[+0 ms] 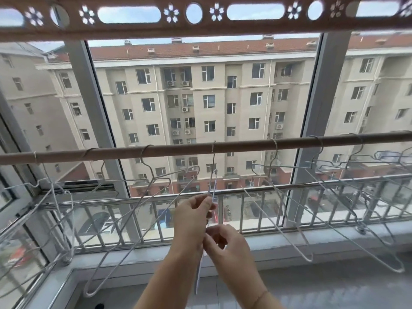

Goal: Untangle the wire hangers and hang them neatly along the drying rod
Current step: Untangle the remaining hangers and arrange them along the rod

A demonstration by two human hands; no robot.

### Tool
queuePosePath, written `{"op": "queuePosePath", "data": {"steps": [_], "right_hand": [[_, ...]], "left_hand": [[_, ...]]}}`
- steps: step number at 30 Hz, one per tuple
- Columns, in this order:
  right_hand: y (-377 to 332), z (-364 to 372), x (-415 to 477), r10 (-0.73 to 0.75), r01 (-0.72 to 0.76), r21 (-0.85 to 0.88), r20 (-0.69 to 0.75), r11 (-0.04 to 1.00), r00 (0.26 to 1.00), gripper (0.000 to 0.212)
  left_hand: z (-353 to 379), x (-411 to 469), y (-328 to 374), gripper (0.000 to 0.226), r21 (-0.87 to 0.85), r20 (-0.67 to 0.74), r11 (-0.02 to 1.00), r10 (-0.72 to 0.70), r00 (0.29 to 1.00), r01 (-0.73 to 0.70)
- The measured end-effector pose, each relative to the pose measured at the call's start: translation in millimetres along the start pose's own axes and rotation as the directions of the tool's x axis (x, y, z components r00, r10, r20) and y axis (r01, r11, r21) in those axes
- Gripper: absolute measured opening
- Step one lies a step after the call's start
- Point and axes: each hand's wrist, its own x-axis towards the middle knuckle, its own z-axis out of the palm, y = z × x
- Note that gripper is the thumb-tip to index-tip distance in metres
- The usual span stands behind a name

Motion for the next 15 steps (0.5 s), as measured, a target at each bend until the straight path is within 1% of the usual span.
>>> {"op": "queuePosePath", "data": {"steps": [4, 7, 9, 12, 15], "right_hand": [[-13.5, -4.3, 10.9, 0.005, -0.004, 0.114, -0.011, 0.993, 1.000, 0.009], [-23.4, -7.8, 24.5, -0.024, 0.031, 0.183, -0.040, 0.983, 0.999, 0.006], [-24.7, -8.8, 33.7, -0.035, 0.047, 0.203, -0.062, 0.978, 0.997, 0.011], [-18.4, -8.2, 40.9, -0.006, 0.018, 0.198, -0.062, 0.980, 0.998, 0.011], [-2.2, -5.2, 39.2, 0.028, -0.023, 0.170, -0.023, 0.985, 0.999, 0.017]], "left_hand": [[7.2, 9.4, 13.0, 0.015, -0.072, 0.013, 0.997, -0.012, 1.000, 0.013], [15.9, 20.6, 25.7, 0.013, -0.135, 0.046, 0.991, -0.020, 0.999, 0.026], [21.3, 29.7, 30.7, 0.014, -0.183, 0.058, 0.982, -0.043, 0.997, 0.053], [25.5, 40.0, 25.4, 0.018, -0.175, 0.059, 0.982, -0.066, 0.996, 0.076], [15.8, 43.3, 5.7, 0.017, -0.109, 0.086, 0.990, -0.084, 0.993, 0.093]]}}
